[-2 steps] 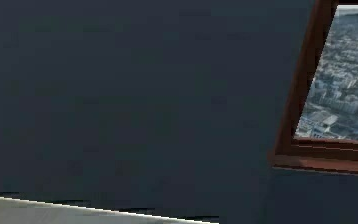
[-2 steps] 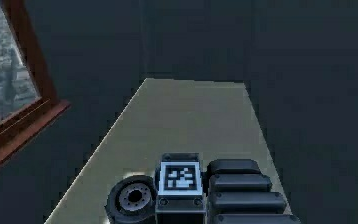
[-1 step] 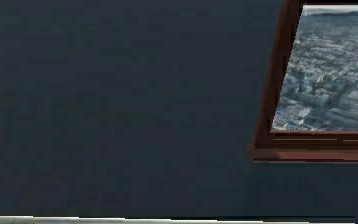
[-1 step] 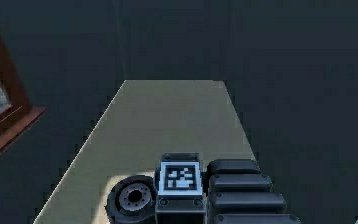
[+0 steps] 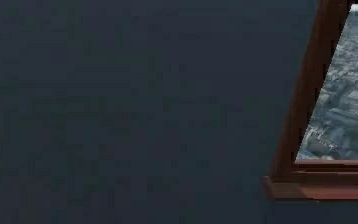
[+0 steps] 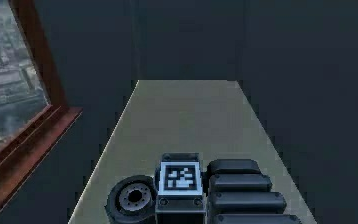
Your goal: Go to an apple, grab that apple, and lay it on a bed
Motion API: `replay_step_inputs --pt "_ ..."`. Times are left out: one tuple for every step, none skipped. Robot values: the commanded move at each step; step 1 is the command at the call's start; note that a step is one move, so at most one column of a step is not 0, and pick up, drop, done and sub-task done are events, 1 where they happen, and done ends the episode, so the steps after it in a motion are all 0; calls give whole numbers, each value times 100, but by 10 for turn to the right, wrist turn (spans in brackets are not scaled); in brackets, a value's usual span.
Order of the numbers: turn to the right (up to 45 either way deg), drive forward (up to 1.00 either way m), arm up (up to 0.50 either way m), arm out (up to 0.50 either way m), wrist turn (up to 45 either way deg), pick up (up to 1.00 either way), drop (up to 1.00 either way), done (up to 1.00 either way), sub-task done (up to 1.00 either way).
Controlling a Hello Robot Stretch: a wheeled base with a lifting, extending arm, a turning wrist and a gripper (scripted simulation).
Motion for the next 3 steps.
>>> replay_step_inputs --pt "-240 0 0 0 0 0 0 0 0" --pt "0 30 0 0 0 0 0 0 0" --pt "-450 0 0 0 0 0 0 0 0"
